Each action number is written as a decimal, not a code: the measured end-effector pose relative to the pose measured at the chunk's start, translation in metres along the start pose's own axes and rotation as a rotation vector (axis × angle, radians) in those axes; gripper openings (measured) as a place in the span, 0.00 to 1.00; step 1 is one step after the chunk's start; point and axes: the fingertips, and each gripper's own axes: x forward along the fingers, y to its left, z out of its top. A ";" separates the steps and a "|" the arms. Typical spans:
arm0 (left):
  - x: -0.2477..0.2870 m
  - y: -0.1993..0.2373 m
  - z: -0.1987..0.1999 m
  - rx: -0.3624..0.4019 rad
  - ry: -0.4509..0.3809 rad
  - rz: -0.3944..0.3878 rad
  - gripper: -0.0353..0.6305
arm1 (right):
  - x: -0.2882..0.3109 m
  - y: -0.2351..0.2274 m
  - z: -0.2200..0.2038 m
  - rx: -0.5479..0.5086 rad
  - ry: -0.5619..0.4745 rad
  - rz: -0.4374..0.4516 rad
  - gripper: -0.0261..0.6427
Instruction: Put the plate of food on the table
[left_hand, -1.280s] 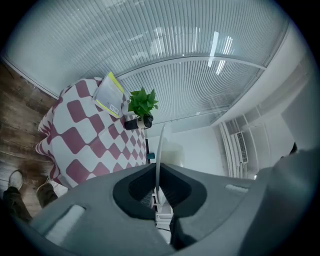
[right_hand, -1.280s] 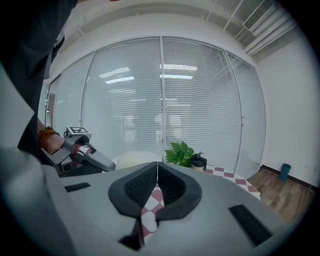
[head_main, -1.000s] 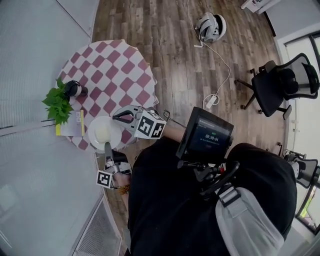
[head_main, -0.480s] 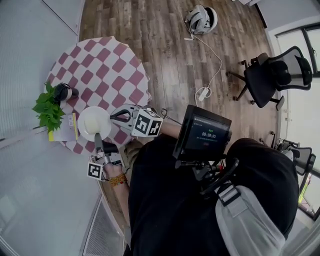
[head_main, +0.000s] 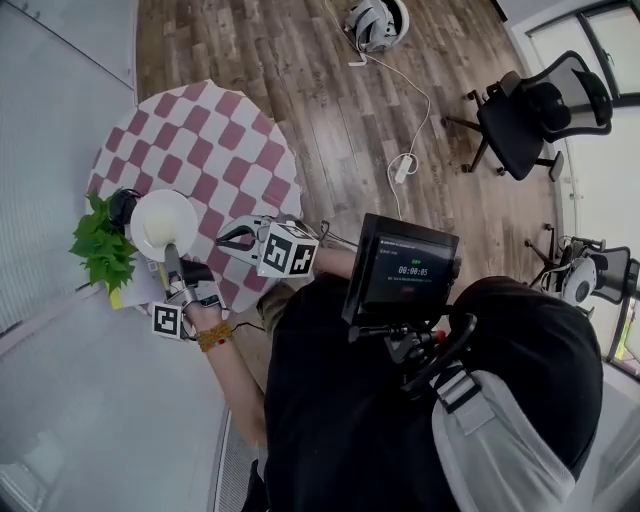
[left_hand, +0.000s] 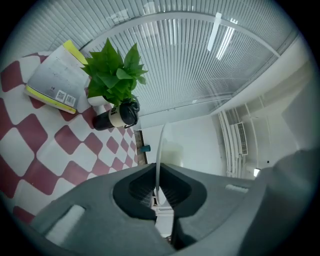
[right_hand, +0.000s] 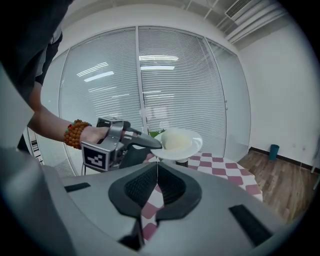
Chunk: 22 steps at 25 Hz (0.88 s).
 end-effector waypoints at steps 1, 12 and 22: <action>0.008 -0.002 0.005 0.003 0.003 -0.001 0.08 | 0.003 0.001 -0.001 0.006 0.001 0.000 0.06; 0.088 -0.001 0.037 0.022 -0.006 -0.058 0.08 | 0.001 -0.004 -0.024 0.075 0.053 -0.047 0.06; 0.151 0.080 0.031 -0.028 0.046 0.067 0.08 | -0.024 -0.026 -0.068 0.187 0.136 -0.180 0.06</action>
